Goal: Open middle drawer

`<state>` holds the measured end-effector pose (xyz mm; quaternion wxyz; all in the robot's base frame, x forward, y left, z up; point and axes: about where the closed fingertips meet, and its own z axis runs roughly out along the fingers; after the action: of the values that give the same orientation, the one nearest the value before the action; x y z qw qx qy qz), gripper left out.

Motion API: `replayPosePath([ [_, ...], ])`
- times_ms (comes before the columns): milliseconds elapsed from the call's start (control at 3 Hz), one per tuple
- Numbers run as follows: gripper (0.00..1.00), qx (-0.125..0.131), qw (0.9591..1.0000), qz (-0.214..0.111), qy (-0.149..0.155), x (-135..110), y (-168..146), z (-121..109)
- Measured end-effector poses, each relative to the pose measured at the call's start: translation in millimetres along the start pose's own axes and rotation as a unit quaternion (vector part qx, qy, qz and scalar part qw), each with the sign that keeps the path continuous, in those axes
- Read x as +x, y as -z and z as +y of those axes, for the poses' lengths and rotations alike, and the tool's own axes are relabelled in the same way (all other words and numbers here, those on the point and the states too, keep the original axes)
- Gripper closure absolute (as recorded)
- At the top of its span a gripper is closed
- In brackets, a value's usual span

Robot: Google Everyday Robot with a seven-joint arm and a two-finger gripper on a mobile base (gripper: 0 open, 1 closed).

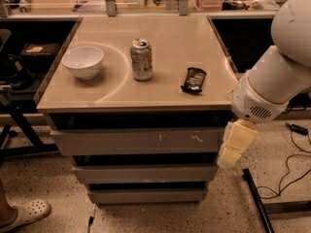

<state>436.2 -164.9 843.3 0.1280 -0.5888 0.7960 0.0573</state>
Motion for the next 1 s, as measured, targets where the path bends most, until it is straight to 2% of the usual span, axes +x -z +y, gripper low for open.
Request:
replayPosePath([
  [333,0.0,-0.013,0.9999,-0.004,-0.002,0.0,-20.5,13.9],
  [667,0.0,-0.057,0.9977,-0.025,-0.028,-6.9,-75.6,40.9],
  [1000,0.0,-0.082,0.9948,-0.037,-0.047,-12.6,-129.8,54.4],
])
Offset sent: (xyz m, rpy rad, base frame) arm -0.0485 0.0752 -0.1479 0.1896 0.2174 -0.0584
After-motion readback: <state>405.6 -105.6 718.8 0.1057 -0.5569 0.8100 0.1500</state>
